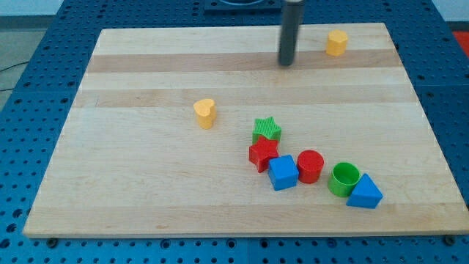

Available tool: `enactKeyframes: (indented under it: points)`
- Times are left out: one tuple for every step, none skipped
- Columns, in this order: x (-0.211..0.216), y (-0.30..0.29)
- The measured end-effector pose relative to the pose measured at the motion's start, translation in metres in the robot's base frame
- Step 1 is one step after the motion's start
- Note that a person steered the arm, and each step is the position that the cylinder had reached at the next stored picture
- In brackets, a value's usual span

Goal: Locate the yellow heart diagonally at the top left side of the green star

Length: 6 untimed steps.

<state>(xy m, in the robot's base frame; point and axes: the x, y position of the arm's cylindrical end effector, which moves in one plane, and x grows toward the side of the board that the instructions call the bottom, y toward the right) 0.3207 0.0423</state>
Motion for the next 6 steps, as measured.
enactKeyframes:
  points:
    - [0.032,-0.106]
    - [0.075,-0.204]
    - [0.136,-0.203]
    - [0.136,-0.159]
    - [0.133,-0.114]
    - [0.120,-0.084]
